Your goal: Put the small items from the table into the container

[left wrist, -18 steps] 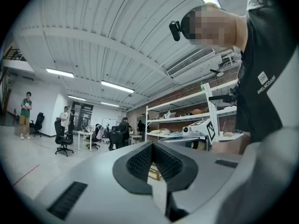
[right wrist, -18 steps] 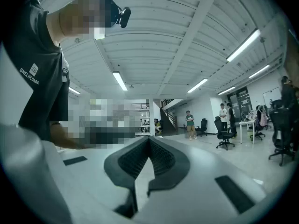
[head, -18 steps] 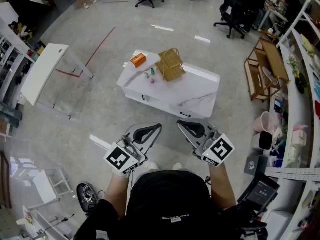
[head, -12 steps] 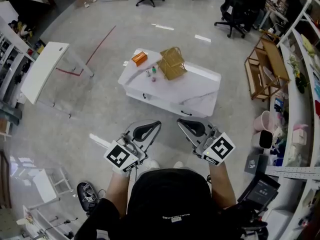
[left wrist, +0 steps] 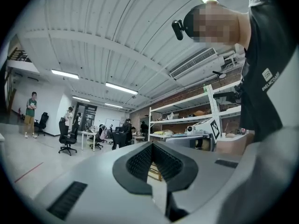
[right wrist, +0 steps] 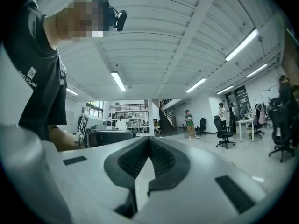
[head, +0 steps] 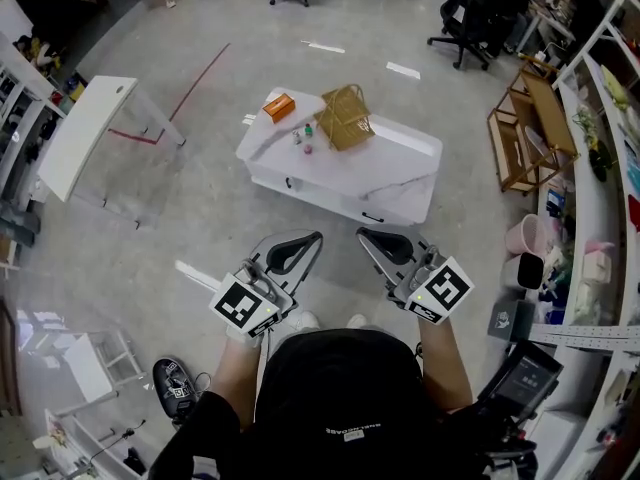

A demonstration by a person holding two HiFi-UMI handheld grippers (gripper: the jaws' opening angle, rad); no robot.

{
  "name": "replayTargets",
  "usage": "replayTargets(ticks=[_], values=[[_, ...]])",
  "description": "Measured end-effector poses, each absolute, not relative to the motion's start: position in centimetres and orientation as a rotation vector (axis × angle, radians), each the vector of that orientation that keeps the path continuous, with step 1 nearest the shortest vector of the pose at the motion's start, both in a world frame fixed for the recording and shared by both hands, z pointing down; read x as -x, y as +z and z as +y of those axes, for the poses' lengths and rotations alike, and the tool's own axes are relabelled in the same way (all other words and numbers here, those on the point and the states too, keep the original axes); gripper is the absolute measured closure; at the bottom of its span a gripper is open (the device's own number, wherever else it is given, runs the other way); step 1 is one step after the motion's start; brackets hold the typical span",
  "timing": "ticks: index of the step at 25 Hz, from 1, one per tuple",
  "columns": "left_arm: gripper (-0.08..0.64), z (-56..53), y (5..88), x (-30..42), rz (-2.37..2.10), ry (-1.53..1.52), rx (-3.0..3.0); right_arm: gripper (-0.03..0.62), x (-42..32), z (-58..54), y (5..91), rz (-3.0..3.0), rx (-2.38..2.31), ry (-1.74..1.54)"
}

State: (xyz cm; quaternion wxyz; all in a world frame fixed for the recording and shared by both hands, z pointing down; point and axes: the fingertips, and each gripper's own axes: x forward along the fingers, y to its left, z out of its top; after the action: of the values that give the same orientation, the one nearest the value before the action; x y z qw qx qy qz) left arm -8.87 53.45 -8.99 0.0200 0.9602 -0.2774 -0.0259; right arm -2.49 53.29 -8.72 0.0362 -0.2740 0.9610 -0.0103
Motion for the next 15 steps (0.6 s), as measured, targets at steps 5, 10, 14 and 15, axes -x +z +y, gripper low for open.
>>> replayTargets(ticks=[5,10,14,15], values=[[0.555,53.4,-8.7,10.2,-0.869,-0.115,-2.953,0.583,3.4,53.3,-8.8,2.933,0.835,-0.026],[0.557,52.8,-8.7,12.2,-0.882,-0.128,-2.934,0.583,4.8,52.7,-8.8,2.923,0.846,-0.054],[0.555,52.6,-8.5,13.8,-0.874,-0.144,-2.924,0.583,6.1,52.3,-8.8,2.920,0.872,-0.053],[0.557,52.6,-8.4,14.3,-0.870,-0.143,-2.924,0.583,6.5,52.2,-8.7,2.920,0.881,-0.053]])
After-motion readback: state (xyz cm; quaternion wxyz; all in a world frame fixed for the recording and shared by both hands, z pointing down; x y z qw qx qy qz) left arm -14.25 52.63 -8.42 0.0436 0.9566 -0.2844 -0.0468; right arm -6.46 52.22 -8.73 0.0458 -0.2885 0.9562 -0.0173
